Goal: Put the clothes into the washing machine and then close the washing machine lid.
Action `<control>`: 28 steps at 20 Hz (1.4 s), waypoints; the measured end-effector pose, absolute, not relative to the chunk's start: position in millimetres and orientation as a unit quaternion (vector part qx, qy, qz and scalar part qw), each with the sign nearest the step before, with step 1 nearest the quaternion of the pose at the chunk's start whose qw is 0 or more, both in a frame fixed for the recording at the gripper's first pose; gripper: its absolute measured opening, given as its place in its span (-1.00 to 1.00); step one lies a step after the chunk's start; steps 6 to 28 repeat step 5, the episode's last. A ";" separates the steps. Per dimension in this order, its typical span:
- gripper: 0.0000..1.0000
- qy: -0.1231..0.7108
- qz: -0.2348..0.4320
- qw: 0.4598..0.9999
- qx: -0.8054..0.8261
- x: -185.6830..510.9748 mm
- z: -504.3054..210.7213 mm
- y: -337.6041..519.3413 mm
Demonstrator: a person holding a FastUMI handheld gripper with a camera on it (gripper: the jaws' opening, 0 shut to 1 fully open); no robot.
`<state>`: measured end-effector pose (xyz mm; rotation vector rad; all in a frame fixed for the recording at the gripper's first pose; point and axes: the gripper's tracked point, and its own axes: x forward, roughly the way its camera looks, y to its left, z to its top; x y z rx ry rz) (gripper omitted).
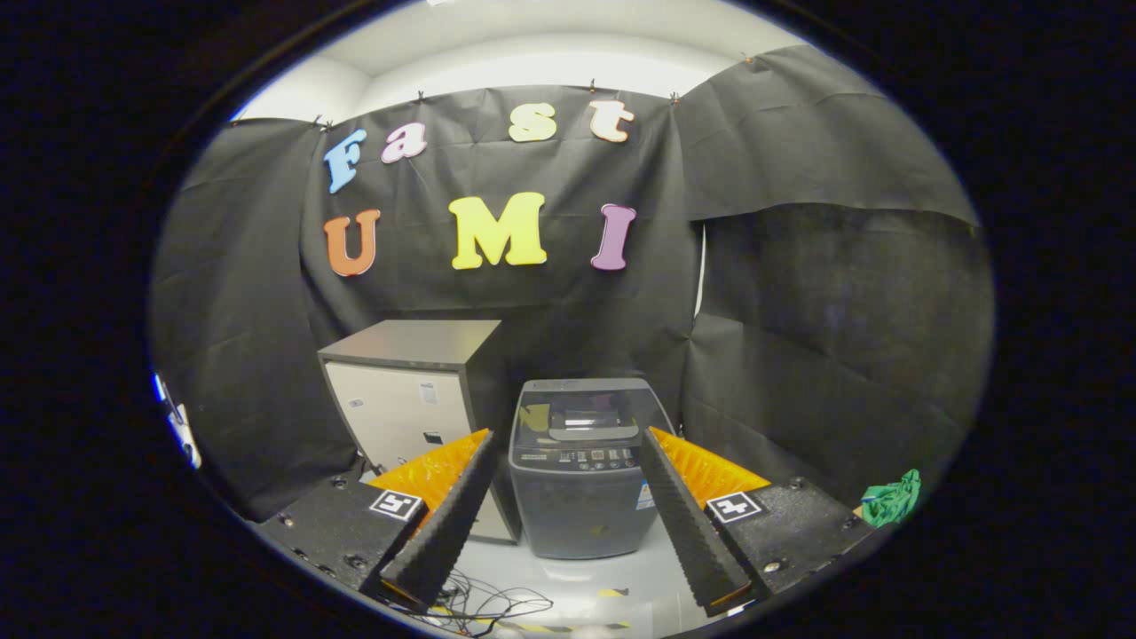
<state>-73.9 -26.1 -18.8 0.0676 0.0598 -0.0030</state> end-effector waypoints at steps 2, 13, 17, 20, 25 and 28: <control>1.00 0.024 0.003 0.999 0.033 -76.8 -16.5 -16.1; 1.00 0.025 0.012 0.999 0.024 -78.3 -17.5 -0.2; 1.00 0.025 0.012 0.999 0.024 -78.3 -17.5 -0.2; 1.00 0.025 0.012 0.999 0.024 -78.3 -17.5 -0.2; 1.00 0.025 0.012 0.999 0.024 -78.3 -17.5 -0.2; 1.00 0.025 0.012 0.999 0.024 -78.3 -17.5 -0.2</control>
